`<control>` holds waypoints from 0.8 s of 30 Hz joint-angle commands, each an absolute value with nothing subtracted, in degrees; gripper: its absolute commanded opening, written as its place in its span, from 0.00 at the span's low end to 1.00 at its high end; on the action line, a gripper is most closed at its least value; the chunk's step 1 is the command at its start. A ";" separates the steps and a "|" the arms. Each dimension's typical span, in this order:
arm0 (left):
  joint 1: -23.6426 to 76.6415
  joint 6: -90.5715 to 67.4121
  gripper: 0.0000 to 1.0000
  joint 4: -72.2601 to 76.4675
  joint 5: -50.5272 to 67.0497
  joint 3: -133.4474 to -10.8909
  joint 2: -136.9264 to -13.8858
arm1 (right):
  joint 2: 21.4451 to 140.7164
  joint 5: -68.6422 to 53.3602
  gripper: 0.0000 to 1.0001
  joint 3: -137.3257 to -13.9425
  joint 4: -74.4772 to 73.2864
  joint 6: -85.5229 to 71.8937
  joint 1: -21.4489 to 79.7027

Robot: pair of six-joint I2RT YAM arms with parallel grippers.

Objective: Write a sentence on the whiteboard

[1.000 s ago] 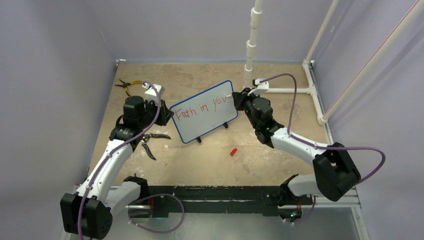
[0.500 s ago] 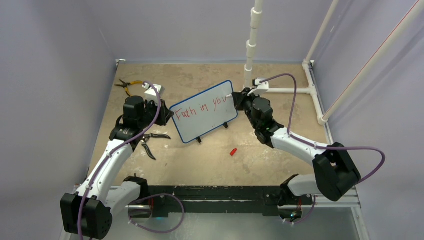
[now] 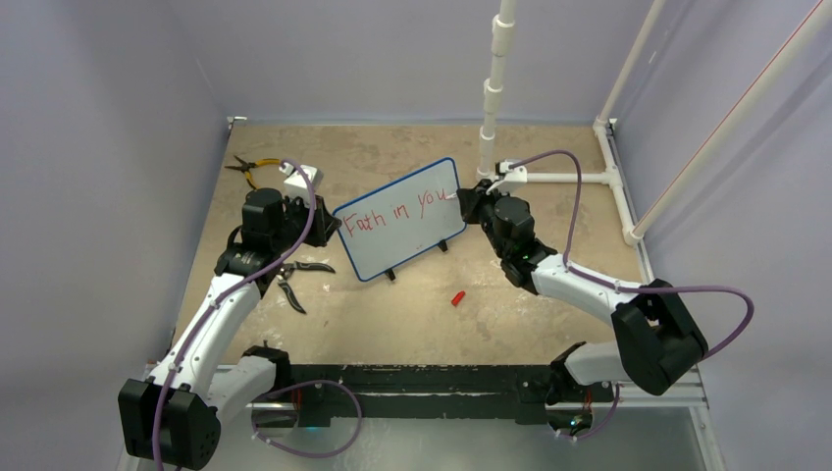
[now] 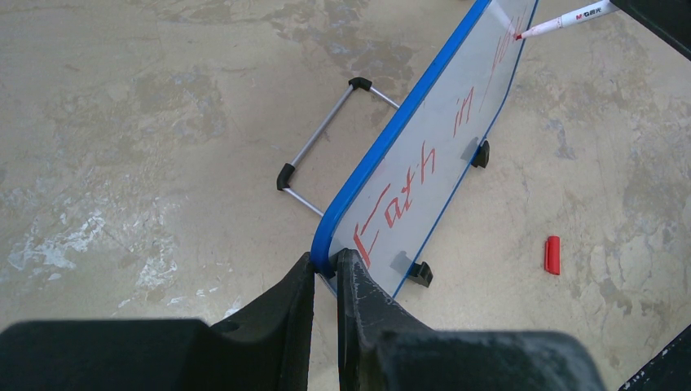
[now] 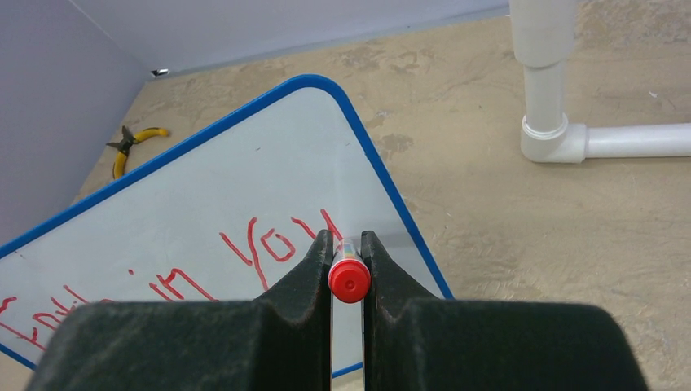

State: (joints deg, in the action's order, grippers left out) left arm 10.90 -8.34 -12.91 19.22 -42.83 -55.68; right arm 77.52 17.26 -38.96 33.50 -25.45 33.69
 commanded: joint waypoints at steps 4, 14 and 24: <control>10.83 -7.56 0.00 -12.31 19.75 -42.36 -56.25 | 75.58 20.86 0.00 -40.34 32.87 -25.05 33.46; 10.83 -7.56 0.00 -12.32 19.72 -42.36 -56.16 | 71.62 20.62 0.00 -40.17 31.90 -25.40 33.48; 10.90 -7.56 0.00 -12.42 19.73 -42.39 -55.99 | 73.04 18.33 0.00 -42.63 33.07 -24.26 33.41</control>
State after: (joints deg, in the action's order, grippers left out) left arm 10.90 -8.34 -12.88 19.29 -42.83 -55.72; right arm 72.27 19.40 -39.53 30.87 -25.34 33.69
